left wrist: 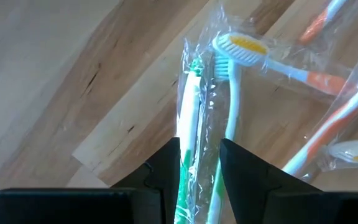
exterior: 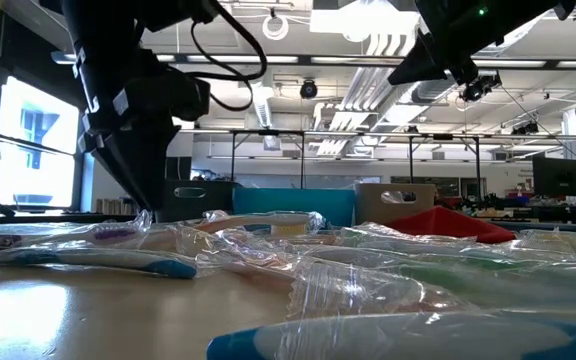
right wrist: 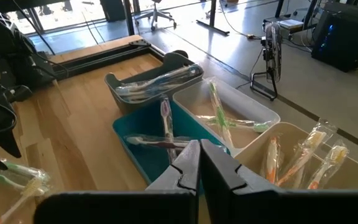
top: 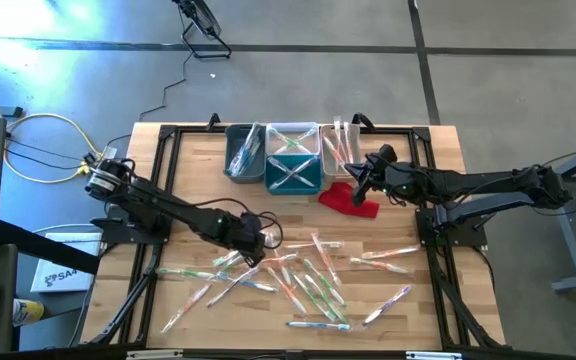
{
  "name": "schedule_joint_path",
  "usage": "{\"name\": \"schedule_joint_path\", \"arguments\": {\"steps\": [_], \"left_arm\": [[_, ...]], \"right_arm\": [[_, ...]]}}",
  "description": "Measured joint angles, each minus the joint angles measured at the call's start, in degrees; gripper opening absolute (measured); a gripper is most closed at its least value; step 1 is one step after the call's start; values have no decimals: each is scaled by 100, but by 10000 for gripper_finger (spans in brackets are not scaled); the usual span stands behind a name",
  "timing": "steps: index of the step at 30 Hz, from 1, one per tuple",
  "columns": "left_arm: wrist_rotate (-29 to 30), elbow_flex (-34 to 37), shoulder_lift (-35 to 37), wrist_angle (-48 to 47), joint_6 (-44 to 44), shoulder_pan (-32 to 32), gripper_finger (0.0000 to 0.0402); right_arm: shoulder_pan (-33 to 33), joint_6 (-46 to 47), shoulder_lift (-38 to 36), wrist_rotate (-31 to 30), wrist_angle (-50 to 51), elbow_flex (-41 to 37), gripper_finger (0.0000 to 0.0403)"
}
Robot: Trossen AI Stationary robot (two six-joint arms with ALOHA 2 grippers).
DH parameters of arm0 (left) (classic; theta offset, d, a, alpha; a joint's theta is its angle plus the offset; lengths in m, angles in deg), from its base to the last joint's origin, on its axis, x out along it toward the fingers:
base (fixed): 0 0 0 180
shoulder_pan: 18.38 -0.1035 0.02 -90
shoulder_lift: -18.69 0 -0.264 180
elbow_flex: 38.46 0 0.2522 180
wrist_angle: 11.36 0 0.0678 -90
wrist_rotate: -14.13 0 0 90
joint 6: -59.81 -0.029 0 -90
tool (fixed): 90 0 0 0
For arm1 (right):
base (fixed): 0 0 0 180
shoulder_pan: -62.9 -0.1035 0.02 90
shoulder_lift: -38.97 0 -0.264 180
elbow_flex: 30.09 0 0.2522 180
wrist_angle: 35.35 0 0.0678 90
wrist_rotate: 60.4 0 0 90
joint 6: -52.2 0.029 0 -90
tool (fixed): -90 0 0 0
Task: Pick & Place Toothbrushes
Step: Put the green toothbrush into the transparent bin
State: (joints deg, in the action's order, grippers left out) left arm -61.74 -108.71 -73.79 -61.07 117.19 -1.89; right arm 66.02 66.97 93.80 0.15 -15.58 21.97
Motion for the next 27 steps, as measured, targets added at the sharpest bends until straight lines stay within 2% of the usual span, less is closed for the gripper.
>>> {"name": "schedule_joint_path", "arguments": {"steps": [8,19,27], "left_arm": [[-105,0,-21,-38,14,-4,110],[-598,0,-407,58,-124,-484,110],[-807,0,-412,64,-332,-577,110]], "right_arm": [[0,5,0,0,28,0,5],[2,20,-1,0,31,0,5],[2,20,0,0,39,0,5]]}}
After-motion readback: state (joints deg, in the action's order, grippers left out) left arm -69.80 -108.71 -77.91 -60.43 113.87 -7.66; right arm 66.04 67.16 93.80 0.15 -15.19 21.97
